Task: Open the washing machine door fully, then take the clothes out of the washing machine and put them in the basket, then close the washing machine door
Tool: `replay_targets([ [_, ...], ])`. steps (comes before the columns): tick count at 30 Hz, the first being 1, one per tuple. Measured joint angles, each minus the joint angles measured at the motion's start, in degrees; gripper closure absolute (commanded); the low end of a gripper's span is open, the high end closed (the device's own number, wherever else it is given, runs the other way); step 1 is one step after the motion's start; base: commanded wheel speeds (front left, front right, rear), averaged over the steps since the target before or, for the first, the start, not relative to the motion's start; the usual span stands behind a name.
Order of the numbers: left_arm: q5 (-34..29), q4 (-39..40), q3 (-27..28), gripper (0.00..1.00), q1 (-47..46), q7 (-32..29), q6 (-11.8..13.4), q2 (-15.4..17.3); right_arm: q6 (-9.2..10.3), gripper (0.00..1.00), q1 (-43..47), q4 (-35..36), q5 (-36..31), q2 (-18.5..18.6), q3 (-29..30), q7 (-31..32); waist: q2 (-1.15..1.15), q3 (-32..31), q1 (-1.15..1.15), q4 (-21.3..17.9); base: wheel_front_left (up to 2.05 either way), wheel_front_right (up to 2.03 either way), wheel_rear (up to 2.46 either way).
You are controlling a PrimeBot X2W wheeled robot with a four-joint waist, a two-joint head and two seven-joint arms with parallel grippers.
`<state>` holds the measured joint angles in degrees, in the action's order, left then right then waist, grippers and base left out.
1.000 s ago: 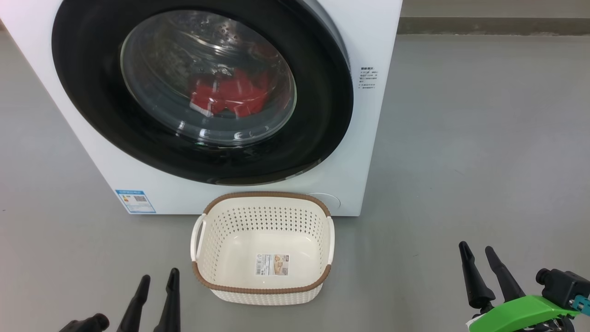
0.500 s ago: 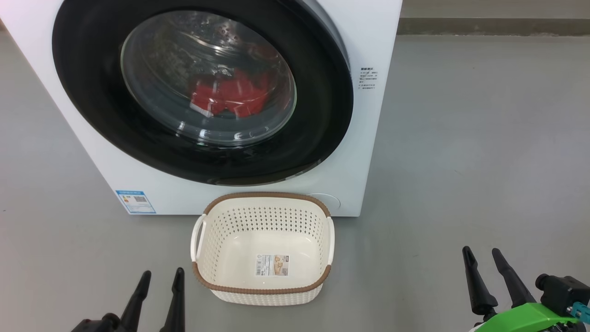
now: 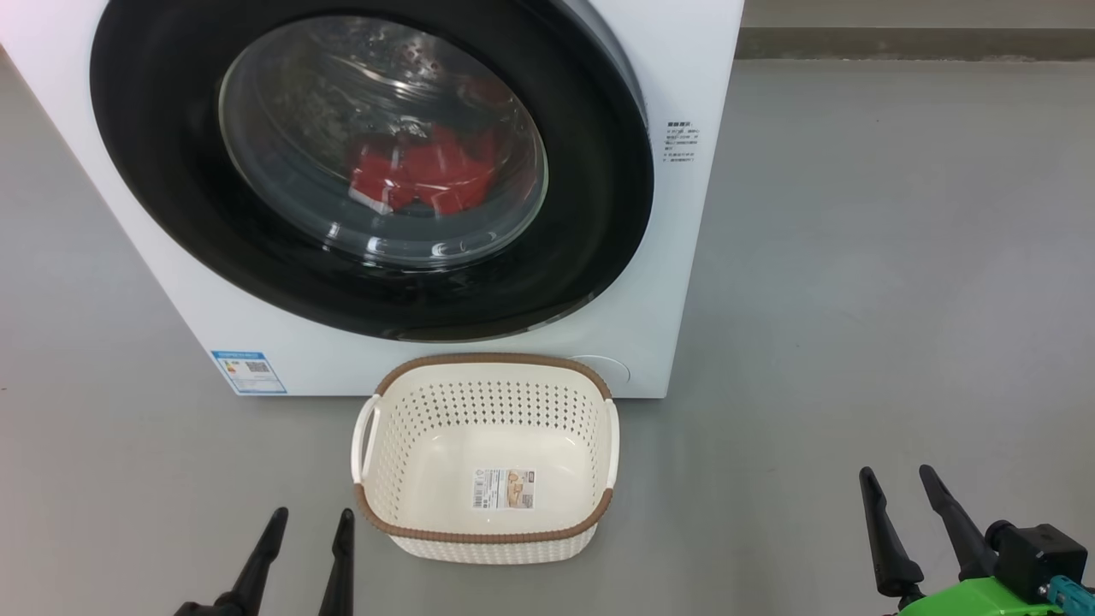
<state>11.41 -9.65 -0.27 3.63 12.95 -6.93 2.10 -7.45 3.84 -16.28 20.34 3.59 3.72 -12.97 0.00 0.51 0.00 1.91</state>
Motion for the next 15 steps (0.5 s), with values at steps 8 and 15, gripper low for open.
replay_targets([
  [8, -4.5, -0.9, 0.0, 0.0, 0.0, 1.4, -0.1, 0.2, -0.01, 0.0, 0.7, 0.6, -4.9, -0.3, 1.2, -1.2, 0.0, 0.2, 0.0, -0.1, 0.0, 0.0, 0.0],
  [15, -4.3, -1.6, 0.0, 0.0, 0.0, 1.4, -0.1, 0.2, -0.01, 0.0, 0.7, 0.8, -5.8, -0.4, 1.7, -1.3, 0.0, 0.2, 0.0, -0.3, 0.0, 0.0, 0.0],
])
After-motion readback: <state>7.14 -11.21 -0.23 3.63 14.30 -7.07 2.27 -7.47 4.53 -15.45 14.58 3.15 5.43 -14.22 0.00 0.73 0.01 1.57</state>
